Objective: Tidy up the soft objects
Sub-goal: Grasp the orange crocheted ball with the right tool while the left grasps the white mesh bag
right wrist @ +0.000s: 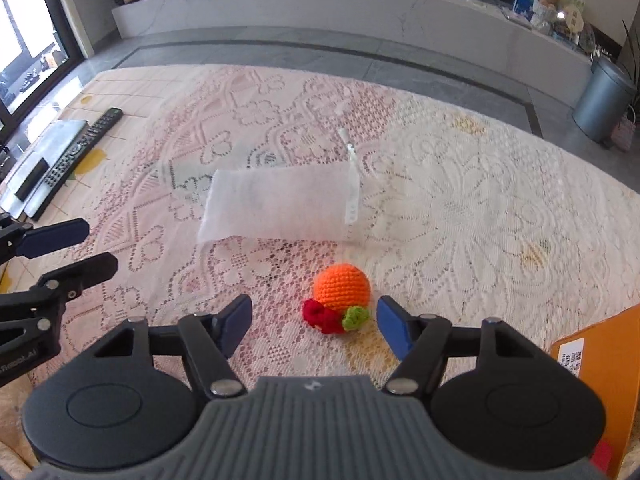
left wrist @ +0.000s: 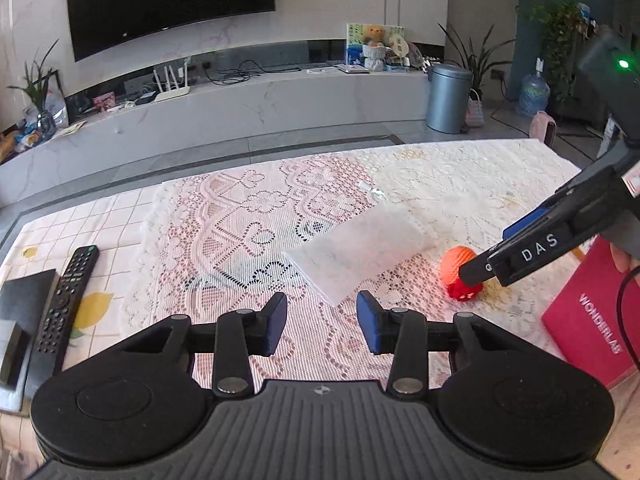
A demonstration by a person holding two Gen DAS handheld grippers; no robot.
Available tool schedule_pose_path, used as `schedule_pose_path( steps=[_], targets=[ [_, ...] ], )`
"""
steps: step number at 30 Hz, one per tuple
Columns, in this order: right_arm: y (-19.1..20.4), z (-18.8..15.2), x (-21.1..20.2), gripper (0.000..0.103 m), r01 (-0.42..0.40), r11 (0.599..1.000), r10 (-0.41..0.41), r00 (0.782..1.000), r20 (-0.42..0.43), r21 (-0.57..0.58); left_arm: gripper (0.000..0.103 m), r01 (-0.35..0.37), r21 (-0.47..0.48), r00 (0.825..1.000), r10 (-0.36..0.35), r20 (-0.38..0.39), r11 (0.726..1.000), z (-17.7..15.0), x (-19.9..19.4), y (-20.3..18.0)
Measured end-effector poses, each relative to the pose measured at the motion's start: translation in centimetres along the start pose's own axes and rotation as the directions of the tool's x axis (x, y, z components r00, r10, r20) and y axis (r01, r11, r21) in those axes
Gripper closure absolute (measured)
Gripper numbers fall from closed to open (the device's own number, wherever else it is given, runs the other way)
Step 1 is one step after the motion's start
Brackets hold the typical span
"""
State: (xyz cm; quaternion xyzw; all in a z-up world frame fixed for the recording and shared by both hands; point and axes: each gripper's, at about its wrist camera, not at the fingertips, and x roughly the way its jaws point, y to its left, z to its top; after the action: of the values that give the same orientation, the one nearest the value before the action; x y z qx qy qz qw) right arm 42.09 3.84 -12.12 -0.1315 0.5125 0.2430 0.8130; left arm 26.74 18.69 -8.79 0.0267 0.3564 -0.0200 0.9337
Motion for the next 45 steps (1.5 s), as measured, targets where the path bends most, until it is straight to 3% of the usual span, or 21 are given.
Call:
schedule_pose_path(
  steps=[3, 6, 11, 20, 22, 25, 27, 31, 33, 39, 45],
  targets=[
    [-0.4, 0.8, 2.1, 0.035, 0.013, 1.000, -0.013, 0.998, -0.056, 0.012, 0.043, 0.030, 0.047, 1.000, -0.030, -0.010, 0.998, 0.0, 1.7, 0.1],
    [-0.7, 1.2, 3.4, 0.036, 0.007, 1.000, -0.004, 0.995, -0.097, 0.026, 0.039, 0.060, 0.067, 0.998, -0.059, -0.024, 0.996, 0.2, 3.5, 0.5],
    [-0.8, 1.6, 4.9, 0.058, 0.004, 1.000, -0.001, 0.990, -0.140, 0.022, 0.027, 0.094, 0.092, 0.995, -0.091, -0.038, 0.991, 0.4, 6.0, 0.8],
    [-1.6, 2.0, 5.5, 0.058, -0.033, 0.998, 0.043, 0.985, -0.170, 0.059, 0.021, 0.114, 0.118, 0.992, -0.106, -0.069, 0.986, 0.3, 9.9, 0.2],
    [-1.8, 2.0, 5.6, 0.058, -0.042, 0.996, 0.056, 0.983, -0.177, 0.080, 0.023, 0.110, 0.107, 0.992, -0.103, -0.075, 0.988, 0.4, 10.7, 0.1],
    [-1.8, 2.0, 5.5, 0.058, -0.047, 0.995, 0.061, 0.982, -0.179, 0.082, 0.034, 0.097, 0.060, 0.994, -0.093, -0.060, 0.994, 0.7, 11.2, 0.3],
    [-1.8, 2.0, 5.5, 0.058, -0.051, 0.995, 0.065, 0.982, -0.179, 0.080, 0.058, 0.076, 0.035, 0.996, -0.074, -0.053, 0.997, 1.0, 11.4, 0.5],
    [-1.9, 2.0, 5.6, 0.058, -0.054, 0.995, 0.069, 0.981, -0.179, 0.088, 0.078, 0.055, 0.022, 0.998, -0.054, -0.046, 0.998, 1.4, 11.4, 0.3],
    [-1.8, 2.0, 5.6, 0.058, -0.053, 0.995, 0.068, 0.982, -0.178, 0.086, 0.093, 0.027, 0.030, 0.999, -0.026, -0.033, 0.999, 1.5, 11.1, 0.0],
    [-1.7, 1.8, 4.9, 0.060, -0.050, 0.996, 0.062, 0.986, -0.153, 0.077, 0.098, 0.005, 0.014, 1.000, -0.005, -0.031, 1.000, 1.5, 9.2, -0.4],
    [-1.4, 1.6, 2.1, 0.061, -0.101, 0.993, 0.107, 0.990, -0.092, 0.067, 0.100, -0.010, -0.057, 1.000, 0.010, -0.001, 0.998, 1.8, 5.5, 0.0]
  ],
)
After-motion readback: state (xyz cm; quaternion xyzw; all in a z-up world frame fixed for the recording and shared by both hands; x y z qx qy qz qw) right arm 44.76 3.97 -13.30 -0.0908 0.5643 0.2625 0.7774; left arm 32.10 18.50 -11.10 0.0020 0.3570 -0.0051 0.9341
